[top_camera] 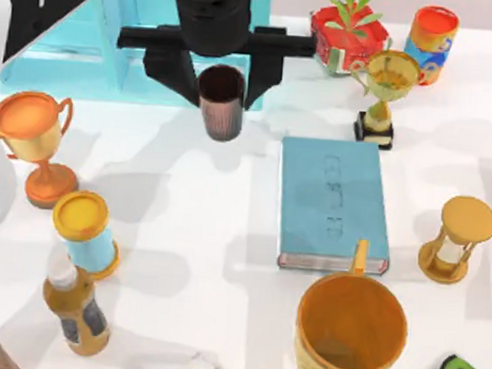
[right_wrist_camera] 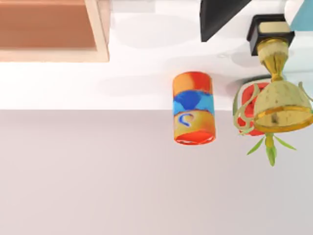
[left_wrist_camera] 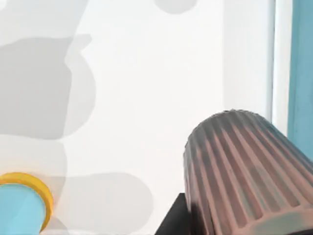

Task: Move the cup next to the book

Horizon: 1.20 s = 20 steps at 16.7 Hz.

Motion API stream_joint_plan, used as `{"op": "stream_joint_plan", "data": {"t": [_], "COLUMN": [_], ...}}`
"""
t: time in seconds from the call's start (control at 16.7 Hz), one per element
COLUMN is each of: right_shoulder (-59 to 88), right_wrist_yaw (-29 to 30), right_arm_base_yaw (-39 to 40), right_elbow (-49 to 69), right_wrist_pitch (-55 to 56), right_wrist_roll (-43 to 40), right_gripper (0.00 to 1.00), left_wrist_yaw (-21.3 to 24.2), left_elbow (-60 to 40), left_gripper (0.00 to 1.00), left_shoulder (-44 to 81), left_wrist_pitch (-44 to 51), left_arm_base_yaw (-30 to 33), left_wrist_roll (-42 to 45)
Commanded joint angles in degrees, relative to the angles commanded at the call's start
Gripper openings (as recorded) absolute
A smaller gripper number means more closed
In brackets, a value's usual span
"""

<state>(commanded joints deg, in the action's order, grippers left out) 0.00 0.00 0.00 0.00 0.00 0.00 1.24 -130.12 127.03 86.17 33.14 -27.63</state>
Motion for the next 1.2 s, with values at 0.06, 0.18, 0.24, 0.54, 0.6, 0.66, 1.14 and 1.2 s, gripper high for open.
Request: {"op": "stream_joint_plan", "data": {"t": [0.06, 0.18, 0.24, 0.54, 0.6, 0.66, 1.14, 1.2], "right_shoulder": [0.00, 0.00, 0.00, 0.00, 0.00, 0.00, 0.00, 0.00], "right_wrist_yaw": [0.00, 0.00, 0.00, 0.00, 0.00, 0.00, 0.00, 0.00], "right_arm_base_yaw": [0.00, 0.00, 0.00, 0.00, 0.00, 0.00, 0.00, 0.00], "right_elbow": [0.00, 0.00, 0.00, 0.00, 0.00, 0.00, 0.00, 0.00], "right_wrist_pitch": [0.00, 0.00, 0.00, 0.00, 0.00, 0.00, 0.00, 0.00], "right_wrist_roll": [0.00, 0.00, 0.00, 0.00, 0.00, 0.00, 0.00, 0.00], "right_gripper": [1.00, 1.00, 1.00, 1.00, 1.00, 1.00, 1.00, 1.00], "left_wrist_yaw": [0.26, 0.66, 0.78, 0.88, 0.88, 0.83, 0.89, 0.89], "left_elbow": [0.30, 0.96, 1.20, 1.44, 1.44, 1.35, 15.56, 17.26], "left_gripper": [0.00, 0.00, 0.00, 0.00, 0.00, 0.00, 0.00, 0.00], "left_shoulder": [0.73, 1.87, 2.22, 2.55, 2.55, 2.45, 1.13, 1.01], "left_wrist_pitch": [0.53, 1.38, 1.65, 1.91, 1.91, 1.82, -10.60, -12.29], "left_arm_base_yaw": [0.86, 2.13, 2.49, 2.85, 2.85, 2.55, 2.73, 2.77], "left_wrist_roll": [-1.90, -4.93, -5.84, -6.64, -6.64, -6.49, -6.58, -6.62]}}
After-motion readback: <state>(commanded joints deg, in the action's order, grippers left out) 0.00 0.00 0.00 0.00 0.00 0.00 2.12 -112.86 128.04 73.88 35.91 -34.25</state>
